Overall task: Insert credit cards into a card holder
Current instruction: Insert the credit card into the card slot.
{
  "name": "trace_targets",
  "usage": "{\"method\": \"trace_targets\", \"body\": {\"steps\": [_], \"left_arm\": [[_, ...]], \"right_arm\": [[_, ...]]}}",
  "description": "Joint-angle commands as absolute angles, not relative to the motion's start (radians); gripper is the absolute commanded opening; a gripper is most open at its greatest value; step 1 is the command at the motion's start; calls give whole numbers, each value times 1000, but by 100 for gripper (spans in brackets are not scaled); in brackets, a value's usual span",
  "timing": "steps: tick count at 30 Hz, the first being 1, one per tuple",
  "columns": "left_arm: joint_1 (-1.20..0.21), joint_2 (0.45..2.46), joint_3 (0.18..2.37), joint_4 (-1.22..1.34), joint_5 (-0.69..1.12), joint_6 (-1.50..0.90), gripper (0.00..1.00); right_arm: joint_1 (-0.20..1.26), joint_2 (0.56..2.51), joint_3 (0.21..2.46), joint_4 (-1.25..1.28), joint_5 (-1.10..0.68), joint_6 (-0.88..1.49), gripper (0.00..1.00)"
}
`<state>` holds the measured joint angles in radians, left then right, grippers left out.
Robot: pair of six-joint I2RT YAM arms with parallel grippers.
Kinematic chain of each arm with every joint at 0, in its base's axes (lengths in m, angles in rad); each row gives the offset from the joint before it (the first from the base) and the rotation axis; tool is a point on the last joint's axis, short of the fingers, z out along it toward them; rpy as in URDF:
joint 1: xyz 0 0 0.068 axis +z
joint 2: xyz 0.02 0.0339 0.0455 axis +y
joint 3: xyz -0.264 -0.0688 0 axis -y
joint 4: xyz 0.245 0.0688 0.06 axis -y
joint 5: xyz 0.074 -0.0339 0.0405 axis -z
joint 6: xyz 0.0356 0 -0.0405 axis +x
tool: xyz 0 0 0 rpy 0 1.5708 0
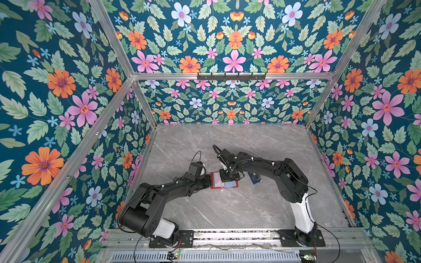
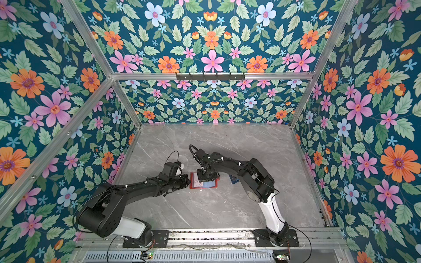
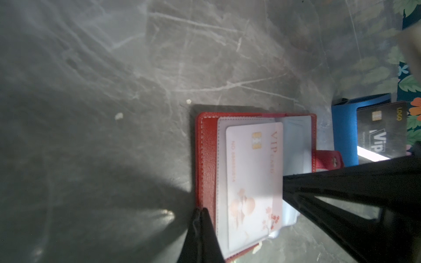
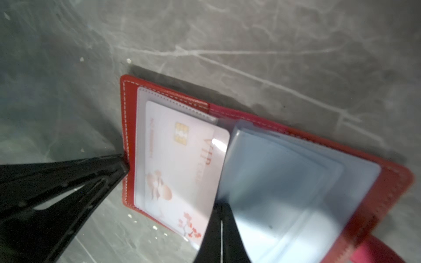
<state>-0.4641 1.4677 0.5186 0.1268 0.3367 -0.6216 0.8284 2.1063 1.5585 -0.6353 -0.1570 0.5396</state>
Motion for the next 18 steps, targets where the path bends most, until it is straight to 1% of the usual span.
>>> {"method": "trace_targets", "body": {"steps": [1, 15, 18], "left_arm": [[-466, 1465, 523, 144, 359, -611, 0], [-466, 1466, 520, 149, 363, -611, 0], [-466, 1464, 524, 132, 344, -608, 0]], "right_arm": [[831, 2108, 1560, -628, -198, 532, 7], [832, 2111, 1540, -572, -273, 542, 8], [831, 2096, 1532, -579, -245, 543, 8]]}}
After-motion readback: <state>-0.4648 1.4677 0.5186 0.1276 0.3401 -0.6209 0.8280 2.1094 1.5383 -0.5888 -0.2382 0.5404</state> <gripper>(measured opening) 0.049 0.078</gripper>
